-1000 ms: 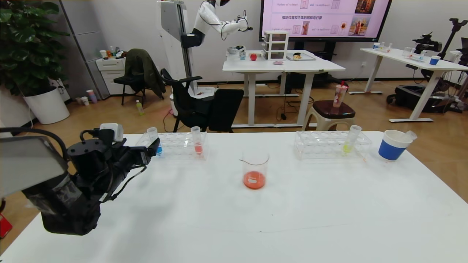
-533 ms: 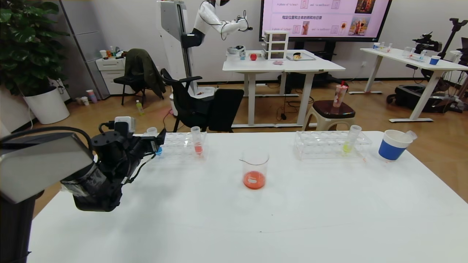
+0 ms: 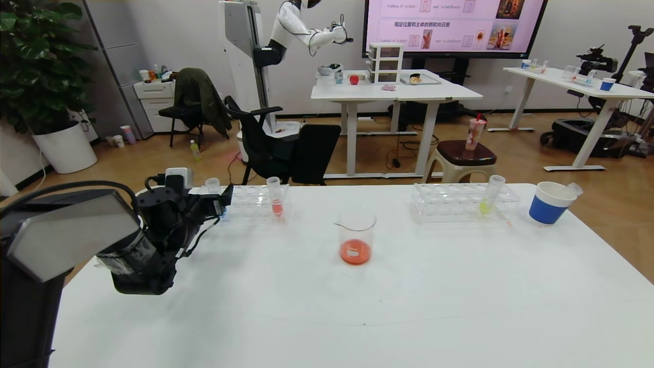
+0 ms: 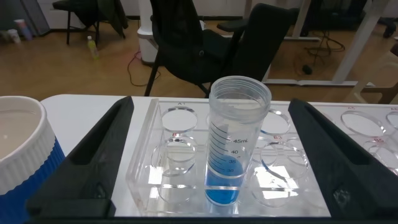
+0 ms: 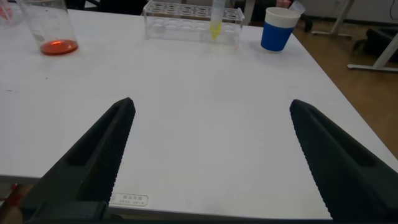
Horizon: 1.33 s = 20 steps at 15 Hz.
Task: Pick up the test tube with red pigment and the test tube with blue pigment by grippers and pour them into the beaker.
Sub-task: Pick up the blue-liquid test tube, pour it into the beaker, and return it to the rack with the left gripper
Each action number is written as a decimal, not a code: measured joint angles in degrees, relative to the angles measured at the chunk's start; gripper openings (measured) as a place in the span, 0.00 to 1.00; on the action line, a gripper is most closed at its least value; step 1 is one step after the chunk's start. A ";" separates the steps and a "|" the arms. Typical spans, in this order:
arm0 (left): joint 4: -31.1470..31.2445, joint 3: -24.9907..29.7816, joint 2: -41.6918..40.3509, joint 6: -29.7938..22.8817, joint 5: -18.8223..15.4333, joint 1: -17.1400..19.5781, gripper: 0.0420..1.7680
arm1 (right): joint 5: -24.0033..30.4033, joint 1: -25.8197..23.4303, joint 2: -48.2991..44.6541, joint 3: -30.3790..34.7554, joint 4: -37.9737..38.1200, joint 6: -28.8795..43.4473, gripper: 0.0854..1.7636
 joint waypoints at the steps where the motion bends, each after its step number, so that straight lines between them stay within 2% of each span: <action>1: -0.02 0.00 0.04 -0.02 0.00 -0.02 0.87 | 0.00 0.00 0.00 0.00 0.00 -0.02 0.98; 2: -0.02 0.00 0.04 -0.05 0.00 -0.10 0.67 | 0.00 0.00 0.00 0.00 0.00 -0.02 0.98; 3: -0.02 0.00 0.04 -0.02 -0.02 -0.16 0.41 | 0.00 0.00 0.00 0.00 0.00 -0.02 0.98; 4: -0.02 -0.05 0.01 -0.02 -0.06 -0.32 0.21 | -0.02 0.00 0.00 0.00 -0.02 -0.02 0.98; 5: 0.00 -0.09 0.01 -0.06 -0.17 -0.21 0.16 | -0.02 0.00 0.00 0.00 0.02 0.00 0.98; 6: -0.02 -0.11 0.00 -0.06 -0.13 -0.21 0.25 | 0.00 0.00 0.00 0.00 0.00 -0.02 0.98; 7: -0.02 -0.11 -0.05 -0.09 -0.11 -0.18 0.28 | -0.02 0.00 0.00 0.00 -0.02 0.00 0.98; 11: 1.73 -1.07 -1.67 0.15 0.09 -0.55 0.27 | 0.00 0.00 0.00 0.00 0.00 -0.02 0.98; 17: 16.57 -4.35 -12.09 0.23 0.11 -0.77 0.27 | 0.00 0.02 0.00 0.00 -0.02 0.00 0.98; 20: 19.43 -5.21 -16.37 0.23 0.05 -1.01 0.27 | 0.00 0.00 0.00 0.00 0.00 -0.02 0.98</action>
